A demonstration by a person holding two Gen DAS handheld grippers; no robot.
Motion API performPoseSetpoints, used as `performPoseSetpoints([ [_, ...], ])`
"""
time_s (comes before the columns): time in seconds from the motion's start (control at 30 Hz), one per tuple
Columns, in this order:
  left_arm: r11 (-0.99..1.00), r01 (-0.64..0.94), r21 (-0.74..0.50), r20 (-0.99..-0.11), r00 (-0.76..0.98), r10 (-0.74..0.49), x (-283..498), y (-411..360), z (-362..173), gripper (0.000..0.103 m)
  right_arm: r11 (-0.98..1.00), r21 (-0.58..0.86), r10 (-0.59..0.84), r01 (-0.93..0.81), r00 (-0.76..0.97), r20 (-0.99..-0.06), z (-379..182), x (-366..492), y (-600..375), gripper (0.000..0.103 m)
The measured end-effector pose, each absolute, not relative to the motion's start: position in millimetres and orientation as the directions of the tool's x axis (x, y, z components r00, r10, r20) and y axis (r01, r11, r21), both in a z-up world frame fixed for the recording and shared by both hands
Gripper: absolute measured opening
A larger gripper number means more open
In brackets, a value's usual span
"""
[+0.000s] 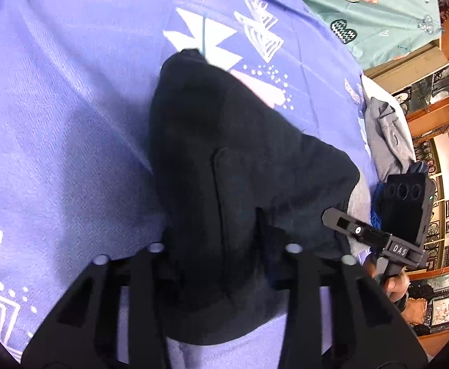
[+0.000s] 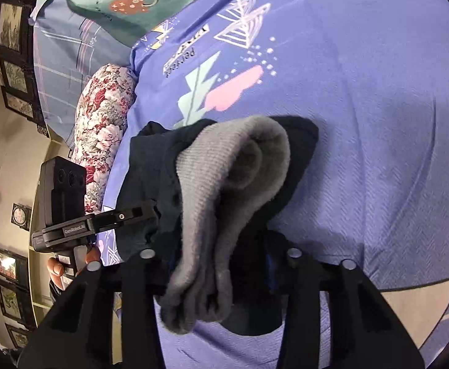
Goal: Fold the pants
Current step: 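Lift the folded bundle with the right tool and set it on the sheet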
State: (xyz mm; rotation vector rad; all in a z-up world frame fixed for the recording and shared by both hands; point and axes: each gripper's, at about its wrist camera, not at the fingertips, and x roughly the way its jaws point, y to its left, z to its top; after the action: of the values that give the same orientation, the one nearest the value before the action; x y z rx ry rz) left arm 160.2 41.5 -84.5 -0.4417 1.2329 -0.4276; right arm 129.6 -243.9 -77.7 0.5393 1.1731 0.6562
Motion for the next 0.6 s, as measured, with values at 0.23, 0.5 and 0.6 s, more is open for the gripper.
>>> performPoseSetpoints([
  [0.23,0.850,0.184,-0.494,-0.716,0.469,-0.518,169.9,51.2,17.4,0.030,0.695,0.600,0.717,-0.395,0.325,-0.616,18.1,151.4,-223.6,0.038],
  [0.5,0.921,0.167,-0.352,-0.643,0.672,-0.367,303.4,69.0,107.9,0.031,0.747,0.386,0.655,-0.541,0.506,-0.561,114.6,286.0,-166.5,0.039],
  [0.6,0.936,0.118,-0.332,-0.644,0.697,-0.317,366.9,73.1,95.5,0.032,0.790,0.311,0.601,-0.528,0.567,-0.563,107.6,353.2,-144.1,0.042],
])
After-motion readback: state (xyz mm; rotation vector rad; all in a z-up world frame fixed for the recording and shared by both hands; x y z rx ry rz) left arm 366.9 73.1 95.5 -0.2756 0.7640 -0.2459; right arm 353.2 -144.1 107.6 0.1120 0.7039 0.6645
